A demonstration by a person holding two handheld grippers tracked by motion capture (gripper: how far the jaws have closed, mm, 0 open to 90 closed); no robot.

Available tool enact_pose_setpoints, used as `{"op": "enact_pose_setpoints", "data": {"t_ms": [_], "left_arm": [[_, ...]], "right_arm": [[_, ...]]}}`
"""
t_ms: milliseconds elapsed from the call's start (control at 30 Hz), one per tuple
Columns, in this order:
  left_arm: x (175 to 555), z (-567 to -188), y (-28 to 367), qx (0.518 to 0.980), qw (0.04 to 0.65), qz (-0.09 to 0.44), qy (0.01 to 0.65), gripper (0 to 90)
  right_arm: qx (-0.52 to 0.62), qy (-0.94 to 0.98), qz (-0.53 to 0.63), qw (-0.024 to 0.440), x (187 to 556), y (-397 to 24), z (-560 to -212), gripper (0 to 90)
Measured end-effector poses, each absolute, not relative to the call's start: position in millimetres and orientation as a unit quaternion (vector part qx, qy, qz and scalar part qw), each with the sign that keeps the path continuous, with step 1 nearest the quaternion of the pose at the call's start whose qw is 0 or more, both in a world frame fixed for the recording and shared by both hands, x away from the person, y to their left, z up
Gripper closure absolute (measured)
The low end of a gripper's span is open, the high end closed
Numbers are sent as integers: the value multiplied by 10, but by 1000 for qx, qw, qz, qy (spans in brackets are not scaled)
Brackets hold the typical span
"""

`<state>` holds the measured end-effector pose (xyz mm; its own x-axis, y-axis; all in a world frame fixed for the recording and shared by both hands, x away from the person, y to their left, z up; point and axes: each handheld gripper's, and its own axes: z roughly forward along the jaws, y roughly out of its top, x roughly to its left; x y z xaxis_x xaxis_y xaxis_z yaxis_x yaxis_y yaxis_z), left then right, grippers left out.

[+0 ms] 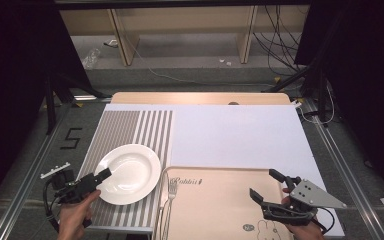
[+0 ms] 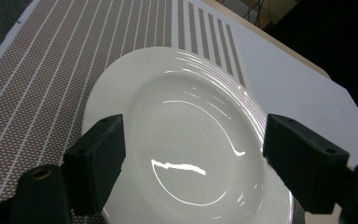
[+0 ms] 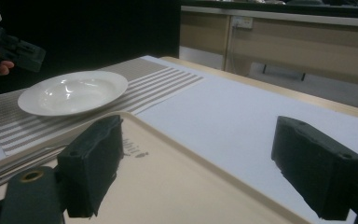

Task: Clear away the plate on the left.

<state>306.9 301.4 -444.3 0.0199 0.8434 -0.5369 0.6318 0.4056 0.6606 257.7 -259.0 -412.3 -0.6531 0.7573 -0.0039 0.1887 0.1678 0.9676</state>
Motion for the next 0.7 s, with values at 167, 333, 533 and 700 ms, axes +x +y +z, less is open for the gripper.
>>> {"op": "enact_pose_setpoints", "data": {"t_ms": [167,333,533,700], "left_arm": [[3076,-4483,3092,524,465,108,705,209],[3084,-4560,3179,507,460,79,725,217],[3075,-4591,3222,499,453,70,735,228],[3085,-4675,3270,482,454,22,749,235]], "right_arm": [[329,720,555,255,2573,-2589,-4121,174],[328,721,554,256,2572,-2590,-4118,174],[327,721,555,256,2569,-2586,-4117,174],[327,721,555,255,2569,-2584,-4118,174]]}}
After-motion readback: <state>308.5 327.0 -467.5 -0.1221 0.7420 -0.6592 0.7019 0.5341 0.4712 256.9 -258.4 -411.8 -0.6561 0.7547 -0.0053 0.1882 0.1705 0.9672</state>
